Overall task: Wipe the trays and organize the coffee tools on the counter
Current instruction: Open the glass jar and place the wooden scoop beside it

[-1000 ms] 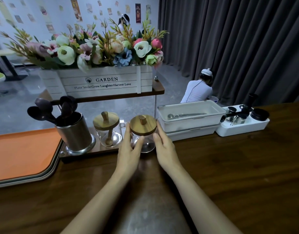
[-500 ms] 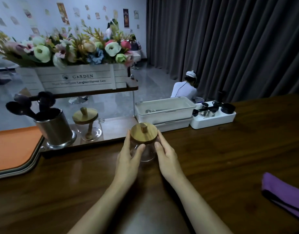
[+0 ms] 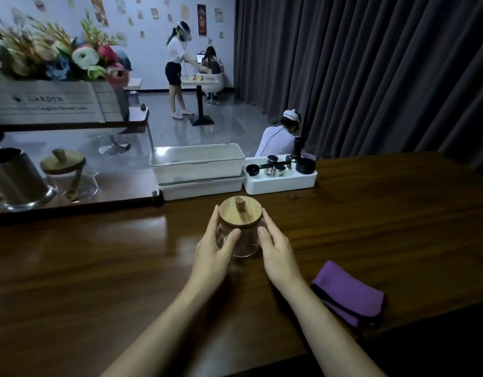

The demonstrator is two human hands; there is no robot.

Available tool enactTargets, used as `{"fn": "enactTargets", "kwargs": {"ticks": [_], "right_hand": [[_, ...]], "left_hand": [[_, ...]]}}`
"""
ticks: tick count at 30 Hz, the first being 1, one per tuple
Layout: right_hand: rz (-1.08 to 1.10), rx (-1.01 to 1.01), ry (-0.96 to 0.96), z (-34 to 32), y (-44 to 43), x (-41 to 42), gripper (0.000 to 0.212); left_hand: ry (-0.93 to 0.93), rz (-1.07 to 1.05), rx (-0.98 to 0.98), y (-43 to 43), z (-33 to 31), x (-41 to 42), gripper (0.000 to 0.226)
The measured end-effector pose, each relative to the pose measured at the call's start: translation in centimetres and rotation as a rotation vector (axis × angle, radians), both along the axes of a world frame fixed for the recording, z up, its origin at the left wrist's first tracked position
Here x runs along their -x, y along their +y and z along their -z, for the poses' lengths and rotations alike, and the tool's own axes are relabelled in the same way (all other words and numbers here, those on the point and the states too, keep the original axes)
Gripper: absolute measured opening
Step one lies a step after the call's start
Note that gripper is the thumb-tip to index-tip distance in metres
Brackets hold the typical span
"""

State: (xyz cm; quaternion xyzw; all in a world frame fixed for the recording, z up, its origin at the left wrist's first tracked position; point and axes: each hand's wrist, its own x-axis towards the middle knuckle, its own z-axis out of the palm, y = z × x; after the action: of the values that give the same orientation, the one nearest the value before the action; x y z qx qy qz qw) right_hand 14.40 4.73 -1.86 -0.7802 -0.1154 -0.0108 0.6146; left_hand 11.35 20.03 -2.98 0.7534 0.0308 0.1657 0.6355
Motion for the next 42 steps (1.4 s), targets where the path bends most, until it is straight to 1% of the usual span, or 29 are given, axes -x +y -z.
{"fn": "enactTargets", "kwargs": {"ticks": [4,7,13,16,19,22,25,27,29,31,33,36,42], "right_hand": [[0.011,-0.023,0.019,0.8,-1.9,-1.0,0.049],[0.023,-0.033,0.02,1.2,-2.4,-1.9,0.054],[0.022,-0.03,0.036,1.5,-3.7,-4.0,0.056],[0.013,-0.059,0.071,1.9,-4.5,-5.0,0.061],[-0.025,-0.074,0.088,2.2,-5.3,-6.1,0.058],[-0.106,-0.034,0.079,2.1,-6.4,-7.4,0.054],[-0.128,-0.002,0.031,1.8,-7.8,-8.7,0.048],[-0.082,0.001,-0.061,1.3,-8.8,-9.9,0.043],[-0.044,0.082,-0.19,0.7,-9.0,-11.1,0.039],[-0.084,0.158,-0.258,0.1,-8.5,-12.5,0.04],[-0.174,0.174,-0.239,-0.7,-7.3,-13.5,0.042],[-0.278,0.129,-0.188,-1.2,-5.9,-14.5,0.041],[-0.258,-0.004,-0.064,-1.0,-5.2,-15.7,0.039]], "left_hand": [[0.032,0.017,-0.005,-1.5,0.6,-1.2,0.089],[0.041,0.05,0.005,-2.0,0.8,-2.5,0.091],[0.046,0.107,0.054,-3.0,0.4,-5.1,0.103],[0.072,0.135,0.07,-3.6,0.2,-6.2,0.106],[0.079,0.132,0.081,-4.2,0.1,-7.4,0.11],[0.092,0.095,0.059,-5.2,-0.1,-8.8,0.109],[0.094,0.033,0.03,-6.0,0.1,-9.6,0.111],[0.09,-0.02,0.012,-6.8,0.4,-9.9,0.111],[0.086,-0.07,-0.01,-7.5,0.5,-9.8,0.112],[0.092,-0.111,-0.042,-8.2,0.7,-9.7,0.113],[0.101,-0.142,-0.088,-8.7,0.9,-9.7,0.106],[0.097,-0.184,-0.105,-9.1,1.0,-9.9,0.09],[0.135,-0.246,-0.158,-8.9,1.1,-10.6,0.082]]}}
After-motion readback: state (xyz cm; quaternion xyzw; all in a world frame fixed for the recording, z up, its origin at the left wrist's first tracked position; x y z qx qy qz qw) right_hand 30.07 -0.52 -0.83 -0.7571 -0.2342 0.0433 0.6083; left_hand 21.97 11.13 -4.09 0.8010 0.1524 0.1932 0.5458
